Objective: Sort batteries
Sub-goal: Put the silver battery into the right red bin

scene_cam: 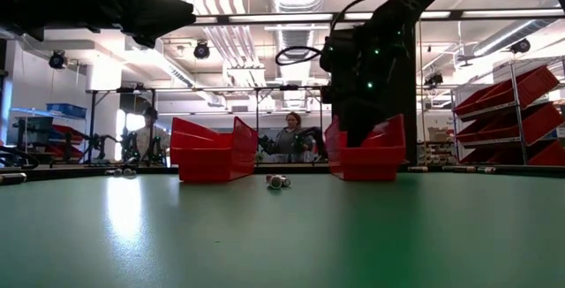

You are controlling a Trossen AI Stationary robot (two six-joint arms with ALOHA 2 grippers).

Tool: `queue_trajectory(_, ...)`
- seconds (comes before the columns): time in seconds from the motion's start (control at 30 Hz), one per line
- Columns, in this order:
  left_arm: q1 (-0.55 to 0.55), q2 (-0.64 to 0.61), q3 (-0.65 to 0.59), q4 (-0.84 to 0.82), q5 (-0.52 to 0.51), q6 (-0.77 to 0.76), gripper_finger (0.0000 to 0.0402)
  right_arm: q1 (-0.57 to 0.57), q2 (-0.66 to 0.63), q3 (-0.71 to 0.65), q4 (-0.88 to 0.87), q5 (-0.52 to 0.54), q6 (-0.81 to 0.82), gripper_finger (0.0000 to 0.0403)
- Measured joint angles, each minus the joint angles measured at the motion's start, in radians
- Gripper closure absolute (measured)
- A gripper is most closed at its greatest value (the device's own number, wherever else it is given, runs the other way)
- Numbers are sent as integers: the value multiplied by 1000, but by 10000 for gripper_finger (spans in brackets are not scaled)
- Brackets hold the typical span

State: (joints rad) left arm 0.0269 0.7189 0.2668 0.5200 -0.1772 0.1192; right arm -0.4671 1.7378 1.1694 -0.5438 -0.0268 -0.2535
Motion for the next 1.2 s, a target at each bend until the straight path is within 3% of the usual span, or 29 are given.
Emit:
queue_trajectory(0.8,0,0,0,3,0,3,244,26,2,11,-115,-7,14,358)
queue_trajectory(1.2,0,0,0,0,0,0,244,15,235,254,-379,-1,-98,357)
